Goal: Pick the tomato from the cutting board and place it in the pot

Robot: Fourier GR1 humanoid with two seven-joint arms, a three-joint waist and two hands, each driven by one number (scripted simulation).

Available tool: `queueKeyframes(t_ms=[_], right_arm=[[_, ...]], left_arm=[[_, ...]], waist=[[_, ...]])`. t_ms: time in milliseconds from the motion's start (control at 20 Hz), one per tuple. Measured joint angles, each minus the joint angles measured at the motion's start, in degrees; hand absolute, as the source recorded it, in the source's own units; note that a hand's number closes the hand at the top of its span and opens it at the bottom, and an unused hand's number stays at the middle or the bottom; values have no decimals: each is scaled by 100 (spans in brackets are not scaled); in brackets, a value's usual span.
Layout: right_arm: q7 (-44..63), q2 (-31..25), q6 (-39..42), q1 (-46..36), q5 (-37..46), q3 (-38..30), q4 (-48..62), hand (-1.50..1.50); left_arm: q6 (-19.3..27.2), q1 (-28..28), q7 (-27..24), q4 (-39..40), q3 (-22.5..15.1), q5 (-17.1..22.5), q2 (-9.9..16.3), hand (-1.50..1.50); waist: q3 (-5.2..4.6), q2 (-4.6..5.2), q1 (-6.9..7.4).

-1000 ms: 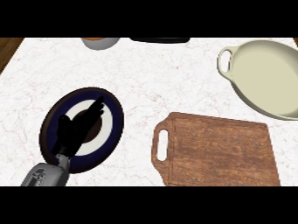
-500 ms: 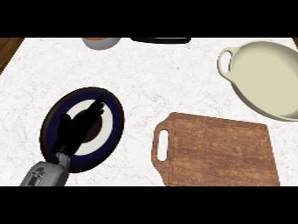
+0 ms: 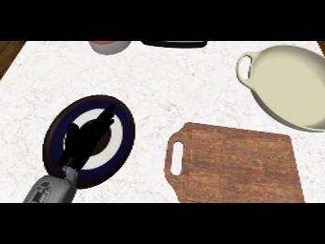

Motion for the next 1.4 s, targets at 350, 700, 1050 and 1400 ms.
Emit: queueKeyframes(t_ms=[350,700,1050,1400], right_arm=[[341,731,-798,-743,944,520,363,150],[1120,1314,-1781,-1163,2066,1284,769,150],[2279,1990,-1109,-1386,2770,1872,1503,-150],[1899,2388,-822,-1452,2185,1198,1633,-150]], left_arm=[[38,100,-56,-13,-12,-73,-70,0],[36,100,-19,-54,12,-99,-79,0],[-16,38,-1,-34,56,-83,-89,0],[-42,54,51,-94,132,-50,-73,0]], waist=[[-6,-1,-24],[-11,-4,-36],[-12,15,-22],[5,9,-79]])
